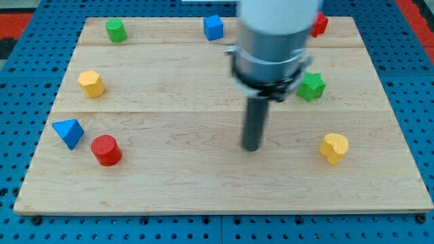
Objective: Place the red circle and blue triangle in a horizontal line
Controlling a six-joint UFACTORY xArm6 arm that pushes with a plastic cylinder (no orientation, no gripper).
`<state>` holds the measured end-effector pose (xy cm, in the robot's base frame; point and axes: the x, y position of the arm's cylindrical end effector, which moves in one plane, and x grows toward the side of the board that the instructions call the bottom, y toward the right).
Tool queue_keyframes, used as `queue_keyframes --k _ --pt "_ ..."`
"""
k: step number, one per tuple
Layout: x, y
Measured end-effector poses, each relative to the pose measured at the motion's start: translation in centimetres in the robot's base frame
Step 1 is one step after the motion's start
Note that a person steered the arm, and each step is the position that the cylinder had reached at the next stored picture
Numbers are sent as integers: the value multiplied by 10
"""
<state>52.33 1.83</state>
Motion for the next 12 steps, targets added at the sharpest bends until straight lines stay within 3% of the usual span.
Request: queue_keyframes --k 1,2,4,5,6,8,9,10,11,12 --pt "29 -95" --pt "61 -151" --pt "3 -235" --pt "-16 -247" --pt "-29 -211" --pt "2 -111" --pt "-62 -181" --pt "-95 -253" --pt "-78 -290" --pt "-42 -290"
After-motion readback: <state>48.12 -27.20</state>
